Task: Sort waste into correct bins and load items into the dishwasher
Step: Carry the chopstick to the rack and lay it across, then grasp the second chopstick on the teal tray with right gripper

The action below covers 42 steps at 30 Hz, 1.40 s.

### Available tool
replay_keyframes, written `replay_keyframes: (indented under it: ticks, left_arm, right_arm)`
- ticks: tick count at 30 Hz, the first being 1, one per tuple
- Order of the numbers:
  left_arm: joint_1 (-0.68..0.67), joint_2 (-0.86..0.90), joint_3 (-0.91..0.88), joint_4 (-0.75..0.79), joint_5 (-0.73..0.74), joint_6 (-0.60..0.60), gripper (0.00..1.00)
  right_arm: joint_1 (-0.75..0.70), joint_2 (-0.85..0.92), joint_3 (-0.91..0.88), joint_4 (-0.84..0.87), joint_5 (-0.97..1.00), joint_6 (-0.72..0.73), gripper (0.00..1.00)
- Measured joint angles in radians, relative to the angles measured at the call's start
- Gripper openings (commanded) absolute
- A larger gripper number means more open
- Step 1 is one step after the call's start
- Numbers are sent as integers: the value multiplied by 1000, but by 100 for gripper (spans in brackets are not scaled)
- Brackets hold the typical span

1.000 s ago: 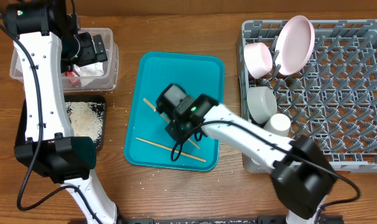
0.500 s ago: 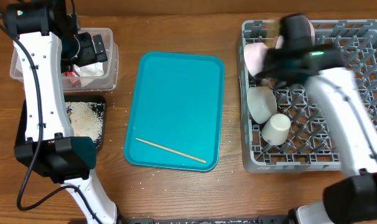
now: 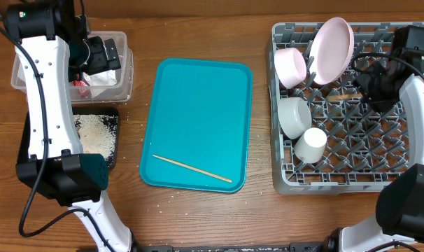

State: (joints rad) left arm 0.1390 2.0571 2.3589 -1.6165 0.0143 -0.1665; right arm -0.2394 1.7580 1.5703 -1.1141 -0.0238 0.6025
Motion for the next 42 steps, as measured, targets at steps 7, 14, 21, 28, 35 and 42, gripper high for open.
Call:
replay_keyframes:
  ticks: [7,14,21,28,35,42]
  left_arm:
    - [0,0,0,0,0,0,100]
    - [0,0,0,0,0,0,100]
    - [0,0,0,0,0,0,100]
    - [0,0,0,0,0,0,100]
    - [0,0,0,0,0,0,100]
    - [0,0,0,0,0,0,100]
  right_arm:
    - [29,-24,0,11,-89,-127,52]
    - [337,-144,0,0,-165,-416,55]
    - [723,-87,-101,103,-166,-616,54]
    - [975,99,-200,260,-122,-699,49]
    - [1149,206,-202,343,-49,-722,46]
    - [1177,264,-202,380,-22,-730,38]
